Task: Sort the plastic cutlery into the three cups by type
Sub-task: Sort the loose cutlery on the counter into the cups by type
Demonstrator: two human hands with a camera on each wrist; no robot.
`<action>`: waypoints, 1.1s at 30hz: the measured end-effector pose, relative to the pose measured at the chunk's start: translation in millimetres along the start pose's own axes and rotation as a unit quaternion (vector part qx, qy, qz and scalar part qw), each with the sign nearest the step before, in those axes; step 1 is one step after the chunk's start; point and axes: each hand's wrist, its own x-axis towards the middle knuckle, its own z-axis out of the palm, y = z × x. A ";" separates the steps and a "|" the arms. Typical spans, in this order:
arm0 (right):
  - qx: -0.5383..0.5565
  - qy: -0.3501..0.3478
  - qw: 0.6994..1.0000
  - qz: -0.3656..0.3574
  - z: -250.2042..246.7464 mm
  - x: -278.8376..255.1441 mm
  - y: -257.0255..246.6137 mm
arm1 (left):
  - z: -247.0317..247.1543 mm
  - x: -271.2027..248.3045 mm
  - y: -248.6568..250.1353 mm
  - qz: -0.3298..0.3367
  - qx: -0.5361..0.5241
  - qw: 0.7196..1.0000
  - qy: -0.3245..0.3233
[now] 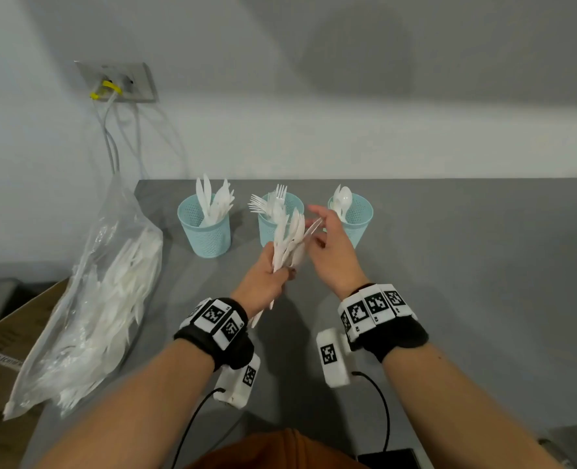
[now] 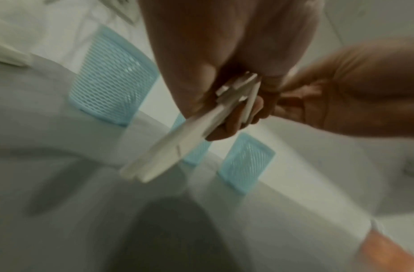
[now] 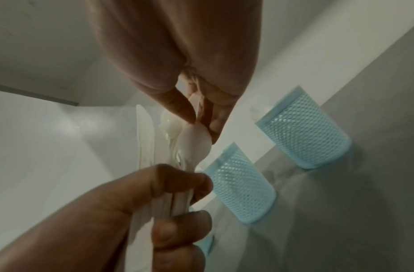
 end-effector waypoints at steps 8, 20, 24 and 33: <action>0.119 0.005 0.992 0.037 18.9 18.9 -23.0 | -37.9 -8.6 19.0 0.081 0.006 0.997 -0.017; 0.138 0.097 0.983 -0.065 14.1 45.3 -80.2 | -79.1 -13.7 16.2 0.041 -0.007 0.999 -0.007; 0.053 0.072 0.992 -0.094 23.1 43.5 -85.1 | -81.4 -12.5 15.1 0.052 0.020 0.998 0.024; -0.123 0.024 0.992 -0.022 71.0 29.2 -78.8 | -76.1 -5.4 19.5 0.088 0.091 0.982 0.141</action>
